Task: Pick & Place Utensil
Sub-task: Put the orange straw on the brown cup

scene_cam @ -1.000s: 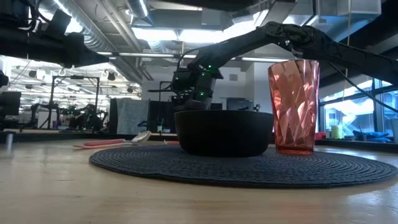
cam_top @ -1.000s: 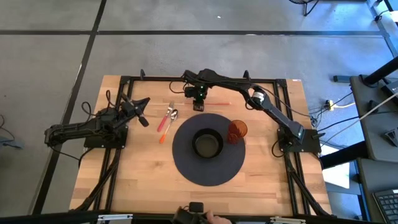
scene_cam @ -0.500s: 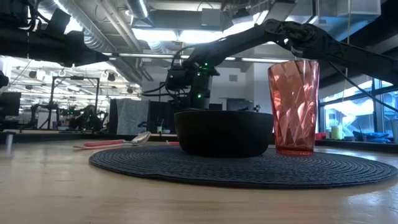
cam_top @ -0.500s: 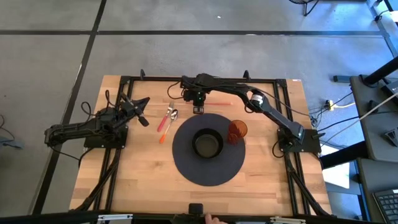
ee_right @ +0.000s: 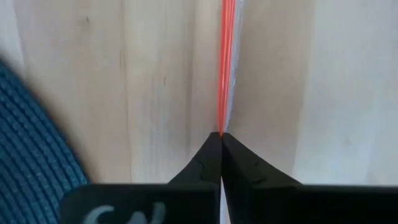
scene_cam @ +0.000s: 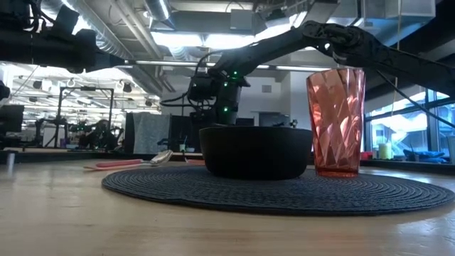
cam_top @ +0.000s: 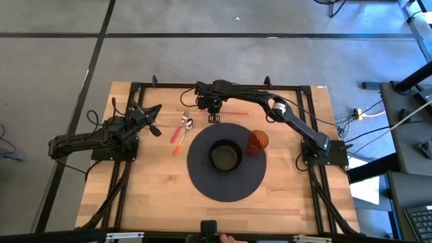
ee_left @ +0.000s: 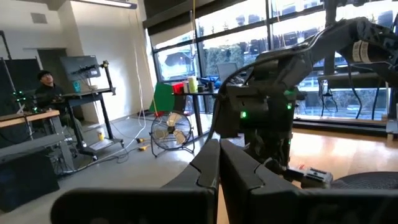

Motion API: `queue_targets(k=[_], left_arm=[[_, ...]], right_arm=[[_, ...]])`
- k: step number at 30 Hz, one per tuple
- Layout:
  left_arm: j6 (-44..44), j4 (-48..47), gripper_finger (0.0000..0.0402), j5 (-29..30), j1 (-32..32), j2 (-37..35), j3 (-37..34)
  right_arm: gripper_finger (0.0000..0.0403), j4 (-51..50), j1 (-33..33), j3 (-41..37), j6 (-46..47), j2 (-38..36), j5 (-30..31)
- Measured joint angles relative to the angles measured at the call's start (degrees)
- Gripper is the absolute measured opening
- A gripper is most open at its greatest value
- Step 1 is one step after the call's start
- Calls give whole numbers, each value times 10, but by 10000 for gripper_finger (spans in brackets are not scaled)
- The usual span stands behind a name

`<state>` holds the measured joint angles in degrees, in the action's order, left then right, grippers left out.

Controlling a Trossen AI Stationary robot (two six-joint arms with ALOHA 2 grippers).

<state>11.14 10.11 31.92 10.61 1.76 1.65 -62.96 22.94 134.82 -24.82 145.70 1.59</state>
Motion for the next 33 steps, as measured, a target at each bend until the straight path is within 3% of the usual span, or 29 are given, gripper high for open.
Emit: queue_targets(k=[7,12,18,22,28,33], left_arm=[[-14,0,6,0,0,0,0],[-15,0,6,0,0,0,0],[-155,1,6,-65,0,0,0],[-171,23,6,-96,0,0,0],[-195,68,6,-56,0,0,-11],[-205,-24,6,-123,0,1,-12]], right_arm=[[1,20,-14,2,7,-111,-8],[1,23,-35,1,46,-195,-83],[1,35,-63,2,53,-314,-167],[1,39,-82,1,66,-379,-178],[0,30,-144,2,114,-468,-185],[0,29,-220,-37,119,-528,-129]])
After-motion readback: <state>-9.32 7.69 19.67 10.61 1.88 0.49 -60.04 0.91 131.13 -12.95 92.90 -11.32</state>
